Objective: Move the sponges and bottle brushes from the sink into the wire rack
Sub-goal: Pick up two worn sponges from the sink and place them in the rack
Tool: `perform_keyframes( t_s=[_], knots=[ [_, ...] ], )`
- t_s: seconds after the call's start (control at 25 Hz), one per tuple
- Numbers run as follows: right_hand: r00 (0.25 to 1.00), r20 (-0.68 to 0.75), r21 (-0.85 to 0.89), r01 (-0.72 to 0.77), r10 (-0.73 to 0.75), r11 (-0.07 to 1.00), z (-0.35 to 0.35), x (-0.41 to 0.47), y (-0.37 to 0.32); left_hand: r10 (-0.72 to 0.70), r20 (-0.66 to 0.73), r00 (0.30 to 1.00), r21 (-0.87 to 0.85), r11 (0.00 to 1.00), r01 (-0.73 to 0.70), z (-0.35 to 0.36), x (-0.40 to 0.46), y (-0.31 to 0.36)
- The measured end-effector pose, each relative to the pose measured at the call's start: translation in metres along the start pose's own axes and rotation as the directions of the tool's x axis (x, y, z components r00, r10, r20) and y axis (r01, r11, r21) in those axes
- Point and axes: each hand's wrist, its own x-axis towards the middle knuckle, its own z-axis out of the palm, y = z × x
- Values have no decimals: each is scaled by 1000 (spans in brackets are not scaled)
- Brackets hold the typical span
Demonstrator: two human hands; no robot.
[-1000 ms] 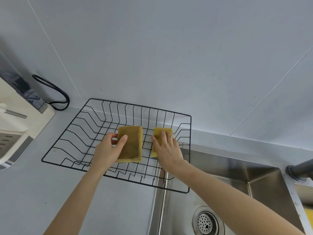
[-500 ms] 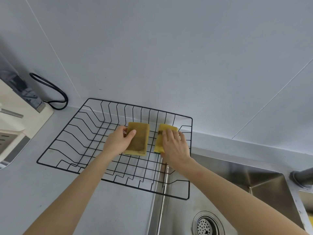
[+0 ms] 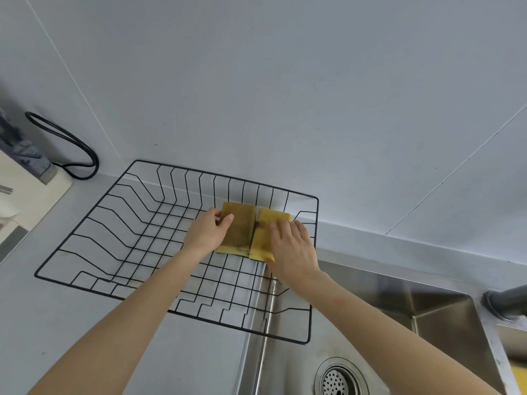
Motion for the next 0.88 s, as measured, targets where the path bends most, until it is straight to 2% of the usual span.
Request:
perform_keyframes(
  t_s=[0.12, 0.2, 0.28, 0.4, 0.6, 0.88],
  knots=[
    [1000, 4, 10, 1, -1, 1000, -1, 0, 1, 38, -32, 999, -19, 999, -39, -1, -2, -2],
    [1000, 6, 15, -4, 4, 1000, -2, -1, 0, 97, -2, 995, -37, 995, -97, -7, -6, -6],
    [1000, 9, 17, -6, 6, 1000, -4, -1, -1, 181, 118, 976, -5, 983, -182, -12, -11, -11],
    [1000, 17, 22, -14, 13, 1000, -4, -1, 0, 248, 267, 931, 139, 946, -292, -11, -16, -16],
    [998, -40, 33, -52, 54, 998, 1, 3, -2, 293, 179, 939, 167, 932, -322, -4, -15, -14],
    [998, -32, 21, -62, 62, 998, 3, 4, -3, 274, 176, 945, 173, 937, -304, -1, -16, -11]
  ],
)
